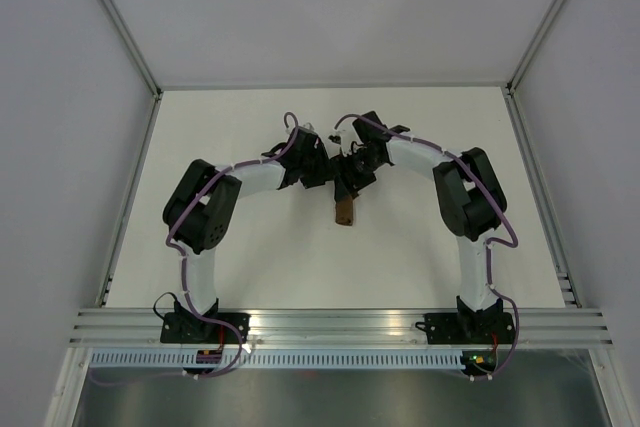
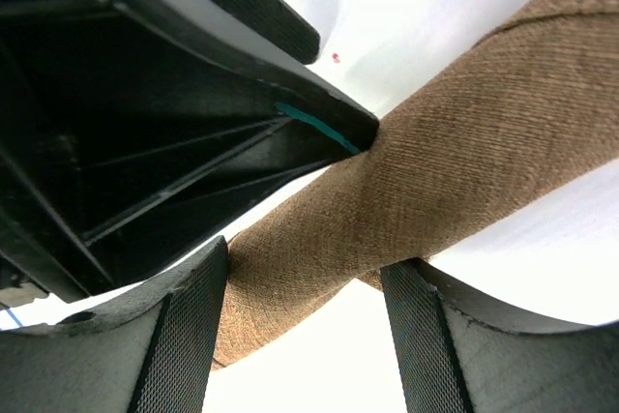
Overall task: Fold the napkin, place the utensils inside, and roll it up
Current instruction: Roll the napkin with the utensil
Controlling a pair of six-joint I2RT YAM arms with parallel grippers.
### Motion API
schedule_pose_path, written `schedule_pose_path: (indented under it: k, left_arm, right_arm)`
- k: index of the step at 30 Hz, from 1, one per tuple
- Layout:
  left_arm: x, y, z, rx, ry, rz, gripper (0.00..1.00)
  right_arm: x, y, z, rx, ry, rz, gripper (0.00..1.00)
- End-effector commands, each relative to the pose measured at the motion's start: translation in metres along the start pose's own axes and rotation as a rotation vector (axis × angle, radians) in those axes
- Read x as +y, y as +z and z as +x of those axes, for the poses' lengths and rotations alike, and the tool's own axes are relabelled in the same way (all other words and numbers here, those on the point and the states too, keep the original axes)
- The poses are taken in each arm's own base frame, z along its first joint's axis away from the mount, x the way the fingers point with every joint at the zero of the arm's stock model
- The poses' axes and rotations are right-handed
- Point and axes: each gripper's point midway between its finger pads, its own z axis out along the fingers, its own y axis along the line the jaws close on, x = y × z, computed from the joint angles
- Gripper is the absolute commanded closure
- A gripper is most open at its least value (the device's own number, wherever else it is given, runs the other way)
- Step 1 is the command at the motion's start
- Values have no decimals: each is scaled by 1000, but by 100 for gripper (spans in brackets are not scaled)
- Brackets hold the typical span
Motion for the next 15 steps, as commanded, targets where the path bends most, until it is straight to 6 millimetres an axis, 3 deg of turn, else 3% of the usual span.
schedule_pose_path:
  k: [1,10,15]
  left_arm:
    - [-13,-4,-8,-13,29,34,50]
    - [-14,-5,-8,-15,26,34,50]
    - [-14,-5,-7,-10,26,38,51]
  right_arm:
    - [0,-10,2,29,67,4,30]
    - [3,-25,-15,-11,102,-33,29]
    - [-5,-29,-23,-30,119,3,32]
